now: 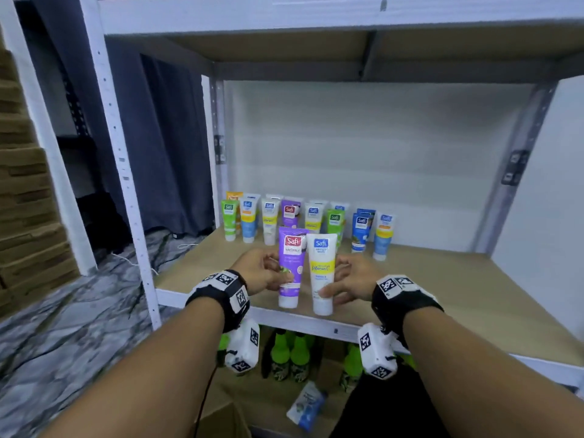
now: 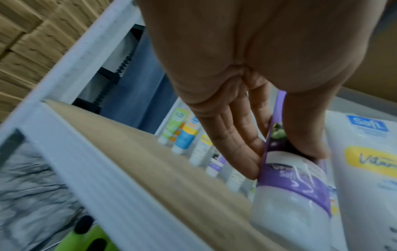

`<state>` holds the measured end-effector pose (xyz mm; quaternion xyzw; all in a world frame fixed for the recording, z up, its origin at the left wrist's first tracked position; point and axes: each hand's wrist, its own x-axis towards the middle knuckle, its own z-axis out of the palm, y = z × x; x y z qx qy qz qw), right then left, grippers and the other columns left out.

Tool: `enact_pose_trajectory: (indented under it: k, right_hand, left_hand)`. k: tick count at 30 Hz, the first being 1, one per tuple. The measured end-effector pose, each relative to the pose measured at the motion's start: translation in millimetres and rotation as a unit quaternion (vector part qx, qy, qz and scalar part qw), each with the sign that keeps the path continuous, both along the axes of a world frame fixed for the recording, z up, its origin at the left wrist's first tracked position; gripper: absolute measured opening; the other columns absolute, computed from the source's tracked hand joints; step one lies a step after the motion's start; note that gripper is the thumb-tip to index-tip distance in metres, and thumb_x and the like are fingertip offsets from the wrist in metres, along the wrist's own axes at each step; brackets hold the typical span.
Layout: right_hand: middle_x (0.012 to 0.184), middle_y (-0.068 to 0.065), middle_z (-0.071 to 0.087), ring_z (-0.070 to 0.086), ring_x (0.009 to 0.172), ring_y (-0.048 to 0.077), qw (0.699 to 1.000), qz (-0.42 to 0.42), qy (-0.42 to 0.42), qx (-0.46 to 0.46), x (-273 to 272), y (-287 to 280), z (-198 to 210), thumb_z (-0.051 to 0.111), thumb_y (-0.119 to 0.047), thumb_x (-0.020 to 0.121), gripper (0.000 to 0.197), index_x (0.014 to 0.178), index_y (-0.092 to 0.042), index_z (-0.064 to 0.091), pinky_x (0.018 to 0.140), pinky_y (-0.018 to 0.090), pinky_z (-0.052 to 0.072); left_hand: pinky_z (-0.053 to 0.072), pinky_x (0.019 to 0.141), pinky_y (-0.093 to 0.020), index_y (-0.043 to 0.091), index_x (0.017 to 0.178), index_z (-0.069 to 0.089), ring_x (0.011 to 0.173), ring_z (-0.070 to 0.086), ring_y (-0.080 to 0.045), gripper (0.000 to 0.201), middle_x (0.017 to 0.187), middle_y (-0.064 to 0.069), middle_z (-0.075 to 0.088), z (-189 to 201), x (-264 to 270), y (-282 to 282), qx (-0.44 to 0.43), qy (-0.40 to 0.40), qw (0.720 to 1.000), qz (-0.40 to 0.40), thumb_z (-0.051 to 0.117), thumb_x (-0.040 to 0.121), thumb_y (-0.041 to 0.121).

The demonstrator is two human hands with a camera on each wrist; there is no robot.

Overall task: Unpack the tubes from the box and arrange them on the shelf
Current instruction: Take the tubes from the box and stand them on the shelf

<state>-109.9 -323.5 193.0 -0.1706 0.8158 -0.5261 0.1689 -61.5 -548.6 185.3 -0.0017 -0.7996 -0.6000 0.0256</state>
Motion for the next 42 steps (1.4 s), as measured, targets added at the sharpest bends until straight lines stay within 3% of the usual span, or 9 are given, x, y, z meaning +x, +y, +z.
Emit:
enact_pose_trajectory:
  k: [5,12,18,26,29,32,38,40,42]
  right_hand:
    - [0.094,0.017,0.071,0.071,0.086,0.032,0.996,-0.074,0.045,0.030,-27.0,49.4,3.1,0.085,0.002,0.062,0.048,0.103,-0.010,0.063,0.072,0.050,0.060]
    - [0.083,0.004,0.070,0.068,0.067,0.018,0.975,-0.167,0.093,0.110,-70.7,116.7,-8.4,0.086,-0.003,0.059,0.041,0.093,-0.017,0.068,0.062,0.035,0.061]
    - [0.084,-0.002,0.069,0.069,0.079,0.017,0.948,-0.250,0.104,0.165,-105.6,167.0,-16.0,0.087,-0.013,0.056,0.041,0.092,-0.019,0.069,0.080,0.040,0.059]
    - [0.094,-0.002,0.071,0.068,0.082,0.014,0.939,-0.287,0.093,0.168,-155.9,207.6,-25.1,0.086,-0.011,0.060,0.043,0.099,-0.018,0.069,0.084,0.036,0.057]
    - [0.092,0.000,0.073,0.070,0.082,0.016,0.934,-0.306,0.095,0.157,-174.7,218.1,-28.6,0.086,-0.008,0.061,0.040,0.096,-0.017,0.071,0.084,0.039,0.058]
    - [0.096,0.001,0.073,0.069,0.084,0.016,0.929,-0.319,0.098,0.160,-191.0,222.6,-29.4,0.086,-0.008,0.063,0.040,0.099,-0.015,0.071,0.084,0.039,0.058]
    - [0.108,0.001,0.071,0.067,0.092,0.020,0.926,-0.320,0.098,0.172,-221.5,227.1,-29.9,0.082,-0.007,0.069,0.040,0.105,-0.013,0.067,0.089,0.033,0.054]
    - [0.110,-0.003,0.069,0.066,0.099,0.018,0.921,-0.315,0.103,0.207,-226.4,228.4,-26.6,0.081,-0.013,0.072,0.040,0.109,-0.015,0.066,0.084,0.022,0.048]
    - [0.114,-0.002,0.068,0.065,0.102,0.018,0.918,-0.315,0.102,0.219,-230.8,230.0,-24.2,0.081,-0.017,0.074,0.043,0.114,-0.016,0.064,0.080,0.022,0.044]
  left_hand:
    - [0.060,0.067,-0.036,-0.002,0.103,0.062,0.086,0.068,-0.030,0.030,0.093,-0.025,0.061,8.4,-47.3,55.2,-0.045,0.003,0.999,-0.028,0.075,0.076,-0.003]
    - [0.060,0.073,-0.047,0.008,0.091,0.067,0.085,0.071,-0.028,0.024,0.082,-0.008,0.069,-1.6,-106.9,132.4,-0.139,0.006,0.990,-0.024,0.080,0.071,0.004]
    - [0.052,0.075,-0.027,0.010,0.094,0.068,0.080,0.064,-0.017,0.020,0.085,-0.001,0.068,-11.2,-155.6,192.6,-0.207,0.033,0.977,-0.028,0.076,0.075,0.011]
    - [0.051,0.082,-0.031,0.016,0.106,0.063,0.099,0.065,-0.024,0.027,0.104,-0.005,0.069,-29.6,-215.2,260.5,-0.223,0.065,0.973,-0.007,0.067,0.080,0.013]
    - [0.041,0.080,-0.026,0.009,0.118,0.055,0.110,0.059,-0.026,0.032,0.118,-0.010,0.062,-30.9,-237.3,279.0,-0.247,0.043,0.968,0.017,0.062,0.088,0.016]
    - [0.046,0.087,-0.032,0.004,0.122,0.051,0.114,0.057,-0.029,0.038,0.123,-0.015,0.059,-30.2,-258.3,294.8,-0.247,0.018,0.968,0.033,0.063,0.088,0.015]
    - [0.048,0.089,-0.034,0.002,0.127,0.043,0.118,0.055,-0.032,0.043,0.128,-0.018,0.055,-27.1,-291.5,312.6,-0.266,-0.007,0.963,0.053,0.062,0.090,0.014]
    - [0.048,0.089,-0.034,0.001,0.130,0.040,0.120,0.054,-0.032,0.046,0.130,-0.017,0.054,-26.6,-300.6,315.8,-0.270,-0.018,0.961,0.057,0.061,0.091,0.013]
    - [0.048,0.090,-0.034,0.001,0.131,0.037,0.120,0.054,-0.031,0.049,0.130,-0.017,0.053,-26.1,-307.5,318.7,-0.275,-0.025,0.959,0.061,0.062,0.090,0.014]
